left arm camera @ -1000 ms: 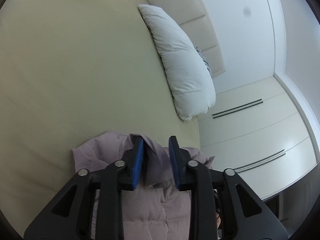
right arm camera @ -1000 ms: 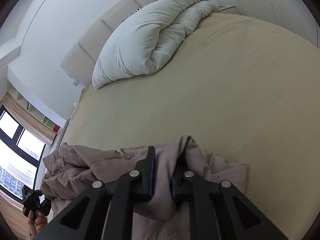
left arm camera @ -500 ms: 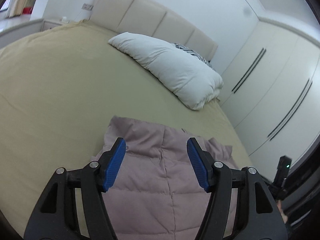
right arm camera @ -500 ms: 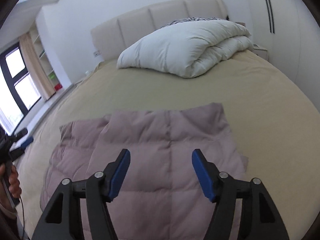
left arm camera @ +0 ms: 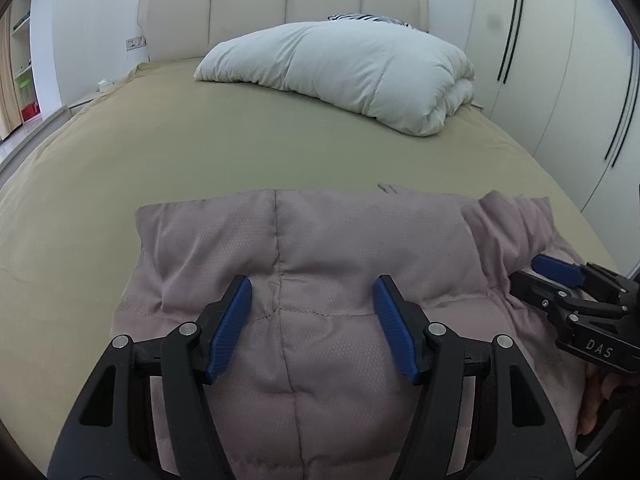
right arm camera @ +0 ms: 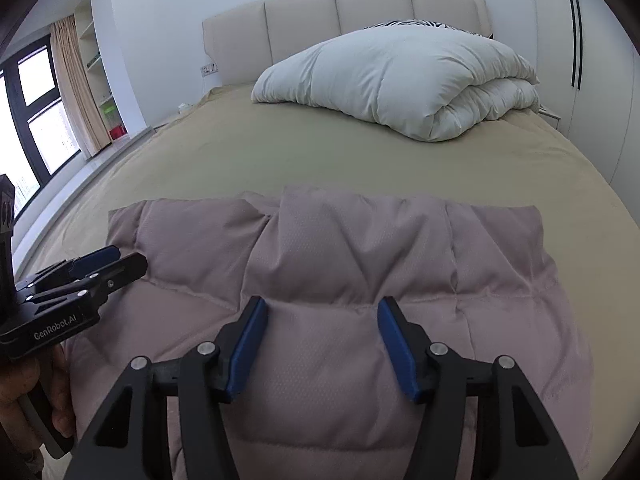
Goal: Fold large clothes
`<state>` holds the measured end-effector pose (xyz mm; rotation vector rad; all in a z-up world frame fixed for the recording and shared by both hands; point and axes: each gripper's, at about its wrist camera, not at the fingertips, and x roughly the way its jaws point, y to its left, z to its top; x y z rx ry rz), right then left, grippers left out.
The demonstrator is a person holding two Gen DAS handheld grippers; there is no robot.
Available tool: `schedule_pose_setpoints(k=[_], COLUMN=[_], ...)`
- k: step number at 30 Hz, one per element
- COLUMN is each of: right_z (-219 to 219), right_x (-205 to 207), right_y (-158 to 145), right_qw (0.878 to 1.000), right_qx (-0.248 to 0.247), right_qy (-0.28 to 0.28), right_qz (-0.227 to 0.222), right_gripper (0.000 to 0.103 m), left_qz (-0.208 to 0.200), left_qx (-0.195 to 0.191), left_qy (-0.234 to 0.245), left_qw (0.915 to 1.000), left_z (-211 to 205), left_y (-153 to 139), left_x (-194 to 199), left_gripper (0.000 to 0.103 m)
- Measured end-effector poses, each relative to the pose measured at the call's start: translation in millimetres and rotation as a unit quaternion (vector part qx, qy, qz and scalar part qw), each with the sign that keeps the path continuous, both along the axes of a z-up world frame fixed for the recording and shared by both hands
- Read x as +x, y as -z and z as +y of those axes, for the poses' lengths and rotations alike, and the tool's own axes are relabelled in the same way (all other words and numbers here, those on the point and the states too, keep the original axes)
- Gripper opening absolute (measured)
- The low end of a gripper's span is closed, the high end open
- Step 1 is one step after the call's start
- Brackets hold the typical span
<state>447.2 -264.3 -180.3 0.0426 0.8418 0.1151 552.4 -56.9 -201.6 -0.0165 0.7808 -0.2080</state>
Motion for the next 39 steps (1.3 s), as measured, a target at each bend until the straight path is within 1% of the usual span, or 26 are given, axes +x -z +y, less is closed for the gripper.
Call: schedule_pose_setpoints(k=[1, 3, 7, 10, 15, 18, 22, 26, 29, 32, 35, 36, 37, 39], right_z=[0, -5, -9, -13, -22, -26, -31, -33, -33, -30, -29, -29, -29, -33], right_x=[8, 22, 42, 51, 52, 53, 52, 51, 50, 49, 46, 43, 35, 14], right_y=[6, 17, 28, 34, 46, 51, 56, 59, 61, 59, 50, 44, 35, 16], right_qw=[1.000, 1.000, 0.999, 0.999, 0.999, 0.999, 0.998, 0.997, 0.997, 0.998, 0.998, 0.999, 0.999, 0.998], right_qx=[-0.009, -0.009, -0.013, -0.004, 0.019, 0.029, 0.049, 0.058, 0.057, 0.048, 0.042, 0.035, 0.029, 0.026], right_qy=[0.004, 0.015, 0.030, 0.035, 0.037, 0.037, 0.038, 0.041, 0.044, 0.044, 0.039, 0.037, 0.036, 0.031], right_qz=[0.009, 0.025, 0.033, 0.037, 0.022, 0.013, 0.003, -0.011, -0.015, -0.015, -0.010, -0.008, -0.013, -0.042], right_gripper=[0.062, 0.062, 0.062, 0.062, 0.063, 0.063, 0.063, 0.063, 0.063, 0.063, 0.065, 0.068, 0.068, 0.072], left_qz=[0.003, 0.008, 0.020, 0.027, 0.025, 0.024, 0.018, 0.011, 0.010, 0.019, 0.031, 0.028, 0.016, -0.023], left_qx=[0.002, 0.011, 0.019, 0.021, 0.014, 0.017, 0.010, 0.012, 0.005, -0.005, -0.025, -0.033, -0.036, -0.013], left_qy=[-0.001, -0.003, -0.006, -0.009, -0.009, -0.007, -0.003, 0.000, 0.001, 0.003, 0.007, 0.004, 0.000, -0.017], left_qw=[1.0000, 0.9999, 0.9996, 0.9994, 0.9995, 0.9996, 0.9998, 0.9999, 0.9999, 0.9998, 0.9992, 0.9991, 0.9992, 0.9995], left_z=[-4, -11, -17, -21, -20, -22, -22, -26, -25, -21, -9, -2, 5, 19], left_y=[9, 18, 30, 41, 52, 57, 63, 72, 76, 72, 55, 47, 38, 20], left_x=[15, 26, 47, 67, 79, 84, 85, 94, 97, 97, 82, 73, 61, 39], left_gripper=[0.062, 0.062, 0.062, 0.062, 0.063, 0.063, 0.063, 0.063, 0.063, 0.062, 0.063, 0.063, 0.063, 0.063])
